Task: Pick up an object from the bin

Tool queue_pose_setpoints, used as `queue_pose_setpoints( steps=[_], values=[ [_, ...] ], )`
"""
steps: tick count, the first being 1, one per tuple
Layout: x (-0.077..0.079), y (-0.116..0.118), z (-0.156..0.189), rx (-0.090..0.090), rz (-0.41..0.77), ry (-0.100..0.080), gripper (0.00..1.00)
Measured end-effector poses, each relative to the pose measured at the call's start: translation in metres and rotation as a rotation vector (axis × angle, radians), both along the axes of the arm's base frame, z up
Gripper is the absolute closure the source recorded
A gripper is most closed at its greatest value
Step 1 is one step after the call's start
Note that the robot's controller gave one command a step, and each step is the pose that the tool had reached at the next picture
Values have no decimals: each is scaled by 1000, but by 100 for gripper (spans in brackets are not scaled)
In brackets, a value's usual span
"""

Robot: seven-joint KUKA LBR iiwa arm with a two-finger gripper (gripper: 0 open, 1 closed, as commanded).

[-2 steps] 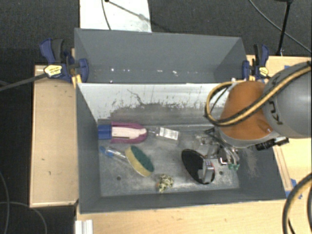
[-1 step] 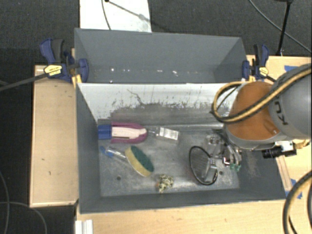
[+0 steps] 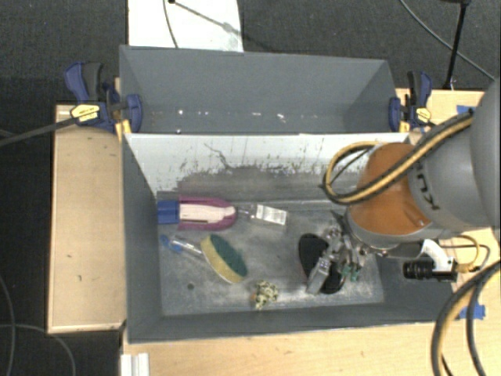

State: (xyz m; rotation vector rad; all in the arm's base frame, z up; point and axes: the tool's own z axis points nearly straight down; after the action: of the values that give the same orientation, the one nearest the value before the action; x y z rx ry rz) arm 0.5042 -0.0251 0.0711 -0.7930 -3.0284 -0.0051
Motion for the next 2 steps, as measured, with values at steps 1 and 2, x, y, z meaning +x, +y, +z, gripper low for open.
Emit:
queue_pose_setpoints(
  steps=[1,2],
  values=[
    [1,1,2,1,8,-2,0],
    [2,0,2,1,11,-4,100]
  ],
)
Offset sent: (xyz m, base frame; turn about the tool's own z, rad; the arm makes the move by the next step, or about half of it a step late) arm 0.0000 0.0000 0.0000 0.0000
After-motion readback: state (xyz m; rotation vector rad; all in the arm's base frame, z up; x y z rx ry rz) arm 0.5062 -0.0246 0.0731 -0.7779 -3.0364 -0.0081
